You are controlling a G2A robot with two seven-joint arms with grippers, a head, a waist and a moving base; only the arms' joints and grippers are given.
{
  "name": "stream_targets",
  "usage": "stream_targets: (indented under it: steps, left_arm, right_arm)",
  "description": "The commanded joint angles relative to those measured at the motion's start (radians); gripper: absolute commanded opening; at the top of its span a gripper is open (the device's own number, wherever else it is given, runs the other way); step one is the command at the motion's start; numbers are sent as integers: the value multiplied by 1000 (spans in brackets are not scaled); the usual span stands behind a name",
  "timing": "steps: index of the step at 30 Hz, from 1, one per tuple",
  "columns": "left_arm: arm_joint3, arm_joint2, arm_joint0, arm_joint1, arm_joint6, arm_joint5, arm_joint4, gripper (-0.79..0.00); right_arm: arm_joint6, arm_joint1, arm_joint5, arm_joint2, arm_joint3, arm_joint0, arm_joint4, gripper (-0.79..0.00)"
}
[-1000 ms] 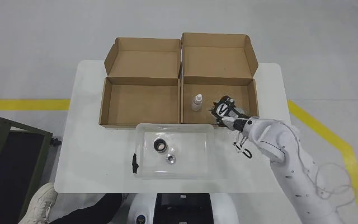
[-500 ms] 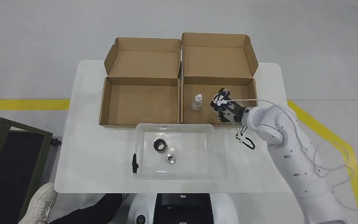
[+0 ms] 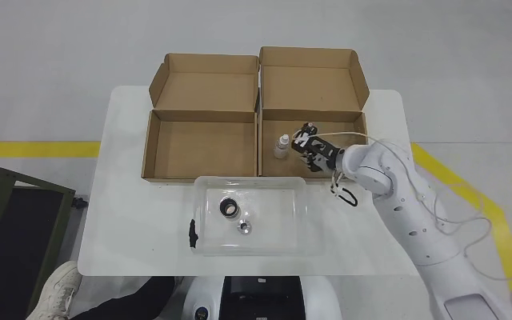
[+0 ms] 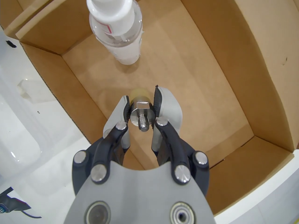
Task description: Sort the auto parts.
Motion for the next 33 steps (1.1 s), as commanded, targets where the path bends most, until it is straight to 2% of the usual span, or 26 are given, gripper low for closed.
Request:
stream_targets:
  steps: [1,7,12,14,16,18,19,23,24,29,33]
  left_arm:
    - [0,0,0,0,0,0,0,0]
    - [0,0,0,0,0,0,0,0]
    - [0,0,0,0,0,0,0,0]
    - [0,0,0,0,0,0,0,0]
    - [0,0,0,0,0,0,0,0]
    - [0,0,0,0,0,0,0,0]
    - [0,0,0,0,0,0,0,0]
    - [0,0,0,0,0,0,0,0]
    - [0,0,0,0,0,0,0,0]
    - [0,0,0,0,0,0,0,0]
    - [0,0,0,0,0,0,0,0]
  right_arm:
    - [6,-1,4,-4,12,11,4,-757]
    - [63,-7,11,-33,41,50,16,-767]
    - [101,-13,13,-57,66,78,39,-730]
    - [113,-15,14,-66,75,87,42,-668]
    - [117,-17,17,-73,81,95,44,-650]
    - [117,-18,18,-77,88,100,48,-570]
    - [118,-18,16,-79,91,103,48,-505]
    - [115,-19,20,-84,96,108,47,-400]
    - [113,-19,21,-85,98,109,47,-339]
    - [60,-16,25,-74,85,99,35,-311]
    - [7,-7,23,-48,43,68,22,-240]
